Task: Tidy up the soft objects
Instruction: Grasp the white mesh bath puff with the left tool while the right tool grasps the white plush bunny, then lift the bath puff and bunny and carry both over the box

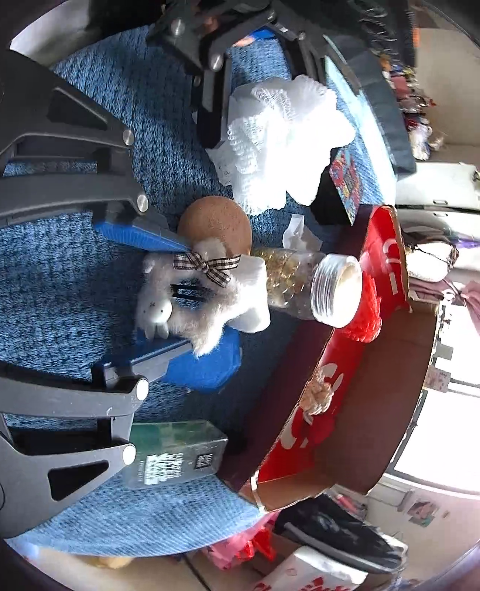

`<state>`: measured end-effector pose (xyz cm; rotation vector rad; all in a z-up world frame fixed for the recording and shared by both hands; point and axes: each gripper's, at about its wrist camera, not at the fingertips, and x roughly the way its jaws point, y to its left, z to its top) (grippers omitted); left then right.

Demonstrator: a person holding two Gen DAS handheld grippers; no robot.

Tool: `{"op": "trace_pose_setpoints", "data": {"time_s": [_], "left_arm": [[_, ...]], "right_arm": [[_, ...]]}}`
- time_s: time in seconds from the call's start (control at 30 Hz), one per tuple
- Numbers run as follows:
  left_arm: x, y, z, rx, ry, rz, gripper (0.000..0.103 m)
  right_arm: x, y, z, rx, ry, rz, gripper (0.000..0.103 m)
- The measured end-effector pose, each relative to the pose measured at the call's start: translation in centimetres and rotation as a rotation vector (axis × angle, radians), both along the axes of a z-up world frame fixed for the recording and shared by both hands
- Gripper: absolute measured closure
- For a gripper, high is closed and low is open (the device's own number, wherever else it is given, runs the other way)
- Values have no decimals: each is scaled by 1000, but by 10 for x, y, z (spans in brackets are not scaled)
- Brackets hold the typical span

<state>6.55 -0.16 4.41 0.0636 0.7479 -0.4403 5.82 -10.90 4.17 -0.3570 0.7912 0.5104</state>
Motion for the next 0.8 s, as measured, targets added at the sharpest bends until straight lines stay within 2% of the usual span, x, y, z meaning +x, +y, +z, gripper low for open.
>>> {"op": "trace_pose_setpoints", "data": {"time_s": [0.23,0.43,0.5,0.53,0.57,0.6,0.8], "left_arm": [[-1,-1,-3,0,17,2,18],[0,-1,-4,7,18,12,16],[0,0,-5,7,21,13,13],[0,-1,-5,8,22,15,9],[1,0,-5,9,21,16,8],[1,0,-4,10,19,19,7],[1,2,-2,11,8,36,9]], "right_arm": [[-22,-16,9,82,29,-49,59],[-30,-24,1,60,65,-120,58],[-29,-26,-1,71,77,-138,55],[-29,-28,-1,81,77,-145,48],[-29,-29,-1,90,76,-157,35],[-29,-29,0,94,69,-168,30],[-24,-28,-2,109,66,-203,28]]}}
